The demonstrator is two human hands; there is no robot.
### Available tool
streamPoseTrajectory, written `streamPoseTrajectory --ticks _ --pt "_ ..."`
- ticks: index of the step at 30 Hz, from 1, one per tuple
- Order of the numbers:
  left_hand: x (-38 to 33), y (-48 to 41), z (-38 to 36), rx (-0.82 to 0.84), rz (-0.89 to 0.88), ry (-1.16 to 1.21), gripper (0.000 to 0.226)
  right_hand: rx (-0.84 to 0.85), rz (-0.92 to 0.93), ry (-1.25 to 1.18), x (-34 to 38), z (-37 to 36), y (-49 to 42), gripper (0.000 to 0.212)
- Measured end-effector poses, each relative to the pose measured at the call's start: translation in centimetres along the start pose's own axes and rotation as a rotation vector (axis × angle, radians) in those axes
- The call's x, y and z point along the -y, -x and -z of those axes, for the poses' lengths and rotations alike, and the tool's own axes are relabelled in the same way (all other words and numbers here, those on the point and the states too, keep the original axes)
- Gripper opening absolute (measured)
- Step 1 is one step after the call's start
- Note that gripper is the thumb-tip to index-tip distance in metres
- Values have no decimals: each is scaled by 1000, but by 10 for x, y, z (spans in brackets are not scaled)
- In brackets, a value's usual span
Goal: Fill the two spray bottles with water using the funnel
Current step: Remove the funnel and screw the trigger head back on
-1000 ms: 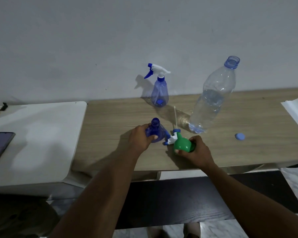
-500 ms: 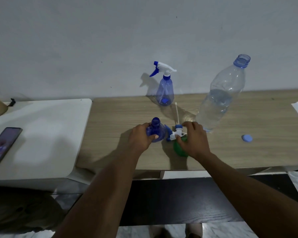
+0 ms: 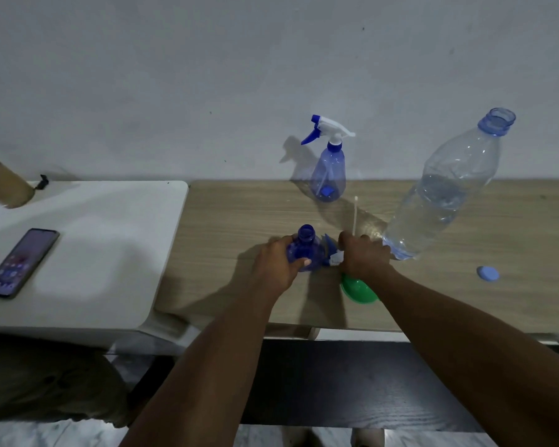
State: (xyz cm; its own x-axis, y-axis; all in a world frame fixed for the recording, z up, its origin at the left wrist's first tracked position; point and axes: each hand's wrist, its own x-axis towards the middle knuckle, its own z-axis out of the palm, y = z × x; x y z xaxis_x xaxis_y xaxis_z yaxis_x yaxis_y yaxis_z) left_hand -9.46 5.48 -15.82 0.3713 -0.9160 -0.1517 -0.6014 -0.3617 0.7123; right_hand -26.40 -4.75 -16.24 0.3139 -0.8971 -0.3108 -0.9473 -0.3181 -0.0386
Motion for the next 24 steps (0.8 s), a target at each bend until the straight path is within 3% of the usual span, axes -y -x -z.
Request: streamPoseTrajectory --ticks 3,11,19,24 --pt "-1 0 1 6 -2 -4 59 10 33 74 0 5 3 28" --pt "0 1 0 14 5 3 61 22 70 72 -6 8 7 38" --pt "-1 1 1 17 32 33 61 -259 183 -48 -20 40 9 29" --pt "-2 1 0 26 26 25 57 -295 238 -234 -22 92 13 29"
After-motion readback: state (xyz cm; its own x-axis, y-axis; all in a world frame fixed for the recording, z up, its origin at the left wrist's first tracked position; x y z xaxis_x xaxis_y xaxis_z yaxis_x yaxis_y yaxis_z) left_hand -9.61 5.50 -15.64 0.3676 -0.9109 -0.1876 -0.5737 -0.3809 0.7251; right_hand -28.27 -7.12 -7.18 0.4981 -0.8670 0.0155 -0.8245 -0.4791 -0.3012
